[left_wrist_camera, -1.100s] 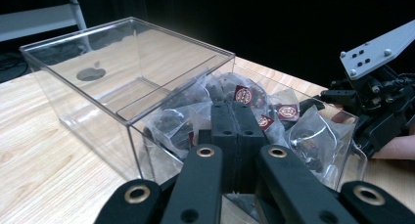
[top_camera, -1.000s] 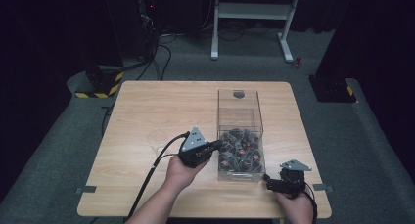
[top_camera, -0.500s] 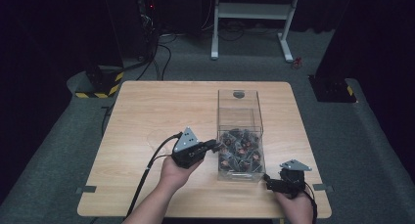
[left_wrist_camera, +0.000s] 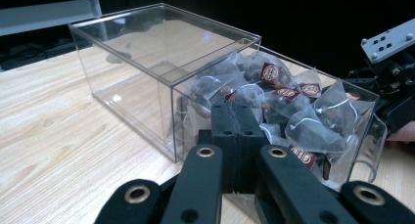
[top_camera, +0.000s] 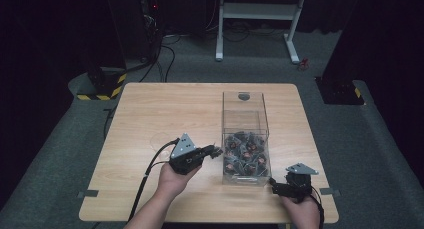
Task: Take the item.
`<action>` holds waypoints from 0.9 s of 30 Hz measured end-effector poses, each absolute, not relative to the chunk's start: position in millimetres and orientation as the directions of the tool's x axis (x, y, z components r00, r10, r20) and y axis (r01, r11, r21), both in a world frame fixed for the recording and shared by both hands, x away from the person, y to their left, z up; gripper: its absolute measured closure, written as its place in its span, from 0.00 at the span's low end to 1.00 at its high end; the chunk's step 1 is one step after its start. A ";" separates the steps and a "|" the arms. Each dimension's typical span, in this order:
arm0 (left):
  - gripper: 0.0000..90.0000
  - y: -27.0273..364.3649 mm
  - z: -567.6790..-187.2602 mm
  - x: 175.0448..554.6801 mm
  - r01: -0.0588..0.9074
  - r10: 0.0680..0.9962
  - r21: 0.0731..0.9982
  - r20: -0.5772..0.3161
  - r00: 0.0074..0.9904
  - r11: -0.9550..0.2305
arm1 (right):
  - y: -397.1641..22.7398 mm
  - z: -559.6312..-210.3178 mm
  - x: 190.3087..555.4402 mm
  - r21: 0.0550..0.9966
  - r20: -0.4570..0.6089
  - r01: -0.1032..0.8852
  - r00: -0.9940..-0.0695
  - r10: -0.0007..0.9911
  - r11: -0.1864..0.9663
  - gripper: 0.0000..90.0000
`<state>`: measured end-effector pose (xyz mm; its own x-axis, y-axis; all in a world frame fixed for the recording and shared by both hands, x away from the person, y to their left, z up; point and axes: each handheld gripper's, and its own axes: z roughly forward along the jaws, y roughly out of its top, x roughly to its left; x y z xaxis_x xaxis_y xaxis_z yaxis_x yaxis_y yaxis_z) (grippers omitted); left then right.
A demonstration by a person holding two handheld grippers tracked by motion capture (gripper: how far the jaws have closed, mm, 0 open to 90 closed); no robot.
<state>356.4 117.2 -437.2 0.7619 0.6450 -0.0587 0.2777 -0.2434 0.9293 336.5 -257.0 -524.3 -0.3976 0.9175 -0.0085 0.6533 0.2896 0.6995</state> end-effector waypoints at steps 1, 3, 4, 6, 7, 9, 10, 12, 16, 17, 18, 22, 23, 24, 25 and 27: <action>1.00 118.3 -437.7 356.1 0.280 0.646 0.928 -0.060 0.761 -0.244 | -257.0 -524.3 336.5 0.699 -0.008 0.654 -0.397 0.918 0.289 0.12; 1.00 120.8 -438.6 355.4 0.280 0.649 0.928 -0.058 0.758 -0.245 | -257.0 -524.3 336.7 0.700 -0.010 0.652 -0.399 0.917 0.291 0.12; 1.00 121.8 -439.0 354.9 0.284 0.652 0.928 -0.063 0.756 -0.240 | -257.0 -524.4 336.7 0.699 -0.010 0.652 -0.399 0.917 0.292 0.12; 1.00 124.2 -439.6 354.5 0.284 0.654 0.929 -0.063 0.754 -0.238 | -256.8 -524.3 336.6 0.699 -0.008 0.654 -0.397 0.918 0.289 0.12; 1.00 125.5 -439.7 354.4 0.282 0.656 0.929 -0.059 0.753 -0.240 | -256.8 -524.3 336.6 0.699 -0.008 0.654 -0.397 0.918 0.289 0.12; 1.00 128.2 -440.4 354.3 0.284 0.659 0.929 -0.060 0.750 -0.238 | -256.8 -524.3 336.6 0.699 -0.008 0.654 -0.397 0.918 0.289 0.12; 1.00 129.5 -440.7 354.2 0.283 0.662 0.930 -0.060 0.747 -0.236 | -256.9 -524.4 336.7 0.700 -0.009 0.653 -0.398 0.917 0.291 0.12; 1.00 132.3 -441.2 353.9 0.287 0.666 0.929 -0.062 0.744 -0.234 | -256.8 -524.4 336.6 0.699 -0.008 0.654 -0.397 0.918 0.289 0.12; 1.00 138.4 -442.0 353.6 0.288 0.674 0.929 -0.061 0.736 -0.231 | -256.8 -524.4 336.6 0.699 -0.008 0.654 -0.397 0.918 0.289 0.12; 1.00 139.8 -442.3 353.6 0.288 0.677 0.929 -0.060 0.734 -0.230 | -256.9 -524.4 336.8 0.700 -0.009 0.652 -0.399 0.917 0.291 0.12; 1.00 141.1 -442.5 353.3 0.291 0.679 0.929 -0.063 0.732 -0.228 | -256.8 -524.3 336.6 0.699 -0.008 0.655 -0.397 0.918 0.289 0.12; 1.00 145.5 -442.7 353.2 0.291 0.685 0.930 -0.062 0.726 -0.224 | -256.8 -524.3 336.6 0.699 -0.008 0.654 -0.397 0.918 0.289 0.12; 1.00 148.1 -442.6 352.9 0.292 0.689 0.931 -0.065 0.722 -0.218 | -256.9 -524.4 336.8 0.700 -0.009 0.652 -0.399 0.917 0.291 0.12; 1.00 149.8 -442.5 352.8 0.291 0.690 0.931 -0.063 0.721 -0.219 | -256.8 -524.4 336.7 0.699 -0.008 0.654 -0.397 0.918 0.289 0.12; 1.00 151.7 -442.4 352.6 0.291 0.693 0.931 -0.062 0.719 -0.219 | -256.9 -524.4 336.8 0.700 -0.009 0.653 -0.398 0.917 0.291 0.12; 1.00 154.2 -442.3 352.4 0.291 0.697 0.932 -0.063 0.714 -0.214 | -256.9 -524.4 336.8 0.700 -0.009 0.652 -0.399 0.917 0.291 0.12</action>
<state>352.4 154.2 -442.3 0.7141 0.6973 -0.0626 0.2911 -0.2145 0.9323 336.8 -256.9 -524.4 -0.3986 0.9171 -0.0094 0.6524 0.2907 0.6999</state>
